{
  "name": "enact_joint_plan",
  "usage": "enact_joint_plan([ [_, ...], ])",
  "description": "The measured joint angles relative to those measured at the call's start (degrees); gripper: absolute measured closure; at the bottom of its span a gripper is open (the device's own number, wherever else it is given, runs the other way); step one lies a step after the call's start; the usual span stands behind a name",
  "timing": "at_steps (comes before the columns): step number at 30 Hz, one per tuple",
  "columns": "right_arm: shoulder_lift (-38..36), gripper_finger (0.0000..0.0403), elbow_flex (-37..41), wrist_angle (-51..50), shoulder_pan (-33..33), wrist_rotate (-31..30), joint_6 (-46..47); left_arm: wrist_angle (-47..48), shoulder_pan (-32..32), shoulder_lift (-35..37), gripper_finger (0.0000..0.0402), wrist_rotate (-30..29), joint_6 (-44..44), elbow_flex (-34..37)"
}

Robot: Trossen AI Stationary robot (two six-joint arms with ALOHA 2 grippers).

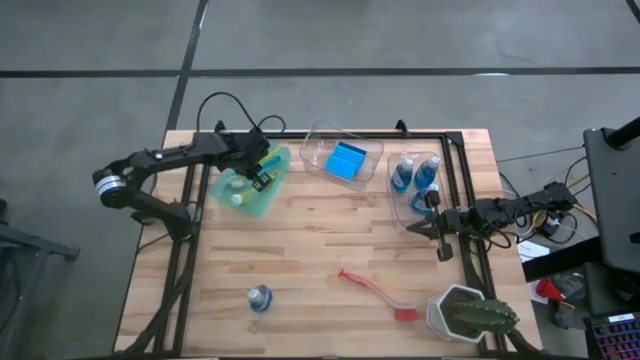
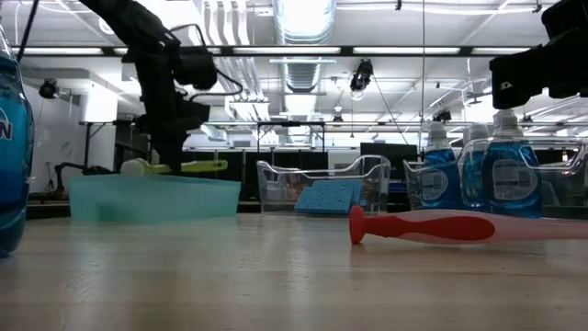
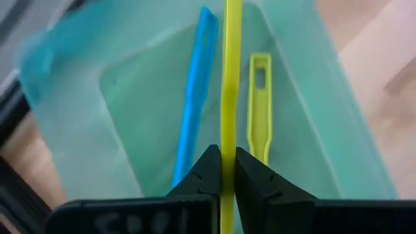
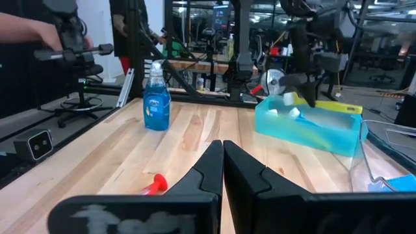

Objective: Pick & Place Kitchen Sink Supplies
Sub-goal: Put the green dishwashing brush into the light blue bin, then put the red dishwashing brush into the green bin

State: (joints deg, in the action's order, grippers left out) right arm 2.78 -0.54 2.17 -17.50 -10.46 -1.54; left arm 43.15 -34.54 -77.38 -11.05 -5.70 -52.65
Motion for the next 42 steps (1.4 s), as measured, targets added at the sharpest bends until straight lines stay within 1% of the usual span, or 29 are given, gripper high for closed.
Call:
enact_joint_plan([
  [5, 0.0, 0.0394, 0.0, 0.0, 0.0, 0.0, 0.0, 0.1, -0.2, -3.3, 0.0368, -0.1, -1.0, 1.9],
  [13, 0.0, 0.0394, 0.0, 0.0, 0.0, 0.0, 0.0, -0.4, -0.4, -7.4, 0.0377, -0.4, -1.4, 4.6],
  [20, 0.0, 0.0394, 0.0, 0.0, 0.0, 0.0, 0.0, -2.3, -0.4, -7.9, 0.0362, -0.4, -0.8, 4.7],
  [28, 0.0, 0.0394, 0.0, 0.0, 0.0, 0.0, 0.0, -2.7, -0.4, -7.9, 0.0357, -1.4, -0.9, 4.7],
  [32, 0.0, 0.0394, 0.0, 0.0, 0.0, 0.0, 0.0, -2.6, -0.4, -7.7, 0.034, -1.5, -1.1, 4.7],
  [37, 0.0, 0.0394, 0.0, 0.0, 0.0, 0.0, 0.0, -0.6, -0.4, -6.1, 0.03, -1.5, -0.4, 4.4],
  [42, 0.0, 0.0394, 0.0, 0.0, 0.0, 0.0, 0.0, 5.2, -0.3, -3.5, 0.0267, -1.5, 1.3, 0.1],
])
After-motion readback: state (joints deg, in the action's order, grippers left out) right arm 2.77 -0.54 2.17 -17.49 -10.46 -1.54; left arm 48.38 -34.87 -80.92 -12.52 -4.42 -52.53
